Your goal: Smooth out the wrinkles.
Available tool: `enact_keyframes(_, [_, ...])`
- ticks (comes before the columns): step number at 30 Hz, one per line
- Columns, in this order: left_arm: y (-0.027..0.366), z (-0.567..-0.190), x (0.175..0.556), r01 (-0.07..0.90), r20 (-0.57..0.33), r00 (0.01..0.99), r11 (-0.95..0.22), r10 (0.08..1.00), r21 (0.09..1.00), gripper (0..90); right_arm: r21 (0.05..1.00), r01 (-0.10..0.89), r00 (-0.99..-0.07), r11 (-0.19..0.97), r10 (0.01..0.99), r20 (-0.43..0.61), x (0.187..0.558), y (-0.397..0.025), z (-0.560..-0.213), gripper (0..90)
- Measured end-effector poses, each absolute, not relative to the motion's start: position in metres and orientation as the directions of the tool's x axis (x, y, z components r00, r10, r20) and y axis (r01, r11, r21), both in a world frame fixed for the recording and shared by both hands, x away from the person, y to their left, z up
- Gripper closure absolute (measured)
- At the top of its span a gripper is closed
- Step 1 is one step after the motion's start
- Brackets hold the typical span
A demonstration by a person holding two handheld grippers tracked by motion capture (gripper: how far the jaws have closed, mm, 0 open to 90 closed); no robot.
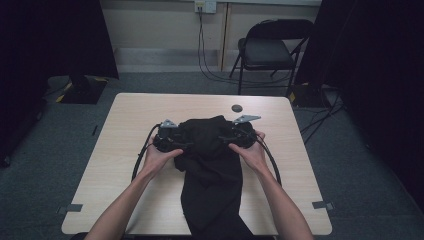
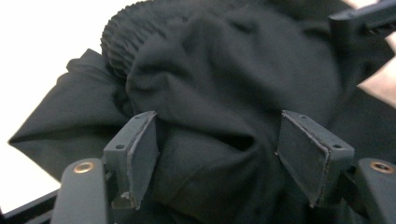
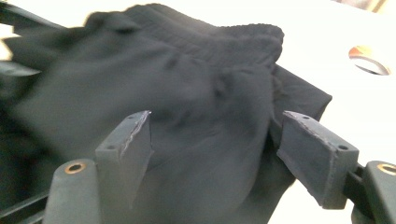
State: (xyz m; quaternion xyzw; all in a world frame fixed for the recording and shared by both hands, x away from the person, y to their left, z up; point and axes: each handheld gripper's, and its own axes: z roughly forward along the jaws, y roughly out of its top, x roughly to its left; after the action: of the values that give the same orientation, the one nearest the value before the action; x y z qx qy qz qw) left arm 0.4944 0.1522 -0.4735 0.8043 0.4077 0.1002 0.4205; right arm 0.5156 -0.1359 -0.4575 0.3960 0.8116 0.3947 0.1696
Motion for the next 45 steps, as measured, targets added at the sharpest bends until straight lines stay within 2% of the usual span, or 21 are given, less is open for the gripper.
enact_keyframes(3, [0.145, -0.489, 0.498, 0.585, -0.132, 0.642, -0.371, 0.755, 0.721, 33.4, 0.740, 0.547, -0.600, 0.390, 0.800, 0.021, 0.528, -0.133, -0.470, 26.8])
enact_keyframes(5, [0.143, -0.494, 0.498, 0.572, -0.116, 0.636, -0.365, 0.763, 0.735, 37.3, 0.726, 0.568, -0.597, 0.388, 0.801, 0.039, 0.530, -0.133, -0.479, 34.9])
enact_keyframes(9, [0.142, -0.483, 0.500, 0.547, -0.112, 0.646, -0.355, 0.755, 0.758, 76.3, 0.747, 0.537, -0.601, 0.392, 0.799, 0.013, 0.522, -0.129, -0.483, 70.8])
enact_keyframes(11, [0.142, -0.469, 0.502, 0.518, -0.107, 0.647, -0.331, 0.755, 0.789, 82.8, 0.773, 0.510, -0.597, 0.378, 0.802, 0.002, 0.520, -0.131, -0.473, 79.3])
enact_keyframes(15, [0.144, -0.422, 0.508, 0.448, -0.087, 0.655, -0.293, 0.750, 0.845, 83.6, 0.831, 0.429, -0.581, 0.354, 0.812, -0.046, 0.520, -0.132, -0.424, 80.4])
enact_keyframes(17, [0.145, -0.393, 0.511, 0.406, -0.082, 0.655, -0.259, 0.751, 0.876, 83.6, 0.847, 0.414, -0.579, 0.334, 0.814, -0.038, 0.521, -0.134, -0.411, 80.5])
enact_keyframes(18, [0.145, -0.378, 0.510, 0.379, -0.070, 0.660, -0.251, 0.748, 0.891, 83.5, 0.878, 0.374, -0.575, 0.300, 0.817, -0.034, 0.521, -0.137, -0.385, 81.8])
enact_keyframes(19, [0.145, -0.363, 0.507, 0.347, -0.052, 0.668, -0.249, 0.742, 0.904, 83.5, 0.878, 0.374, -0.575, 0.300, 0.817, -0.034, 0.521, -0.137, -0.385, 81.8])
enact_keyframes(20, [0.146, -0.338, 0.496, 0.293, -0.035, 0.694, -0.237, 0.720, 0.926, 83.6, 0.902, 0.335, -0.579, 0.272, 0.815, -0.031, 0.516, -0.141, -0.361, 82.5])
enact_keyframes(21, [0.146, -0.338, 0.496, 0.293, -0.035, 0.694, -0.237, 0.720, 0.926, 83.6, 0.902, 0.335, -0.579, 0.272, 0.815, -0.031, 0.516, -0.141, -0.361, 82.5])
enact_keyframes(24, [0.149, -0.316, 0.469, 0.226, -0.007, 0.737, -0.237, 0.676, 0.945, 83.6, 0.940, 0.250, -0.620, 0.233, 0.784, -0.029, 0.490, -0.154, -0.327, 82.5])
enact_keyframes(25, [0.150, -0.314, 0.459, 0.217, -0.004, 0.745, -0.237, 0.667, 0.947, 83.6, 0.940, 0.250, -0.620, 0.233, 0.784, -0.029, 0.490, -0.154, -0.327, 82.5])
enact_keyframes(26, [0.152, -0.317, 0.436, 0.224, -0.032, 0.773, -0.225, 0.634, 0.948, 83.5, 0.947, 0.229, -0.653, 0.226, 0.757, -0.023, 0.471, -0.160, -0.321, 82.5])
enact_keyframes(27, [0.152, -0.317, 0.436, 0.224, -0.032, 0.773, -0.225, 0.634, 0.948, 83.6, 0.947, 0.229, -0.653, 0.226, 0.757, -0.023, 0.471, -0.160, -0.321, 82.5])
enact_keyframes(28, [0.154, -0.329, 0.412, 0.229, -0.047, 0.795, -0.227, 0.605, 0.947, 83.5, 0.947, 0.231, -0.678, 0.222, 0.735, -0.007, 0.449, -0.165, -0.324, 82.5])
enact_keyframes(29, [0.154, -0.329, 0.412, 0.229, -0.047, 0.795, -0.227, 0.605, 0.947, 83.5, 0.947, 0.231, -0.678, 0.222, 0.735, -0.007, 0.449, -0.165, -0.324, 82.5])
enact_keyframes(30, [0.155, -0.338, 0.402, 0.239, -0.057, 0.801, -0.230, 0.596, 0.943, 83.6, 0.942, 0.247, -0.704, 0.226, 0.710, 0.014, 0.425, -0.169, -0.336, 82.6])
enact_keyframes(32, [0.156, -0.359, 0.383, 0.299, -0.102, 0.810, -0.256, 0.578, 0.919, 83.6, 0.933, 0.265, -0.714, 0.244, 0.700, 0.020, 0.413, -0.169, -0.345, 82.6])
enact_keyframes(38, [0.147, -0.428, 0.337, 0.410, -0.153, 0.832, -0.405, 0.533, 0.817, 83.4, 0.848, 0.400, -0.758, 0.347, 0.646, 0.093, 0.355, -0.170, -0.420, 83.2])
enact_keyframes(40, [0.136, -0.456, 0.338, 0.451, -0.153, 0.837, -0.504, 0.526, 0.737, 83.4, 0.778, 0.460, -0.772, 0.428, 0.626, 0.112, 0.345, -0.166, -0.459, 83.4])
enact_keyframes(45, [0.127, -0.482, 0.357, 0.481, -0.105, 0.823, -0.588, 0.558, 0.650, 83.4, 0.739, 0.454, -0.788, 0.498, 0.612, 0.071, 0.352, -0.156, -0.481, 83.8])
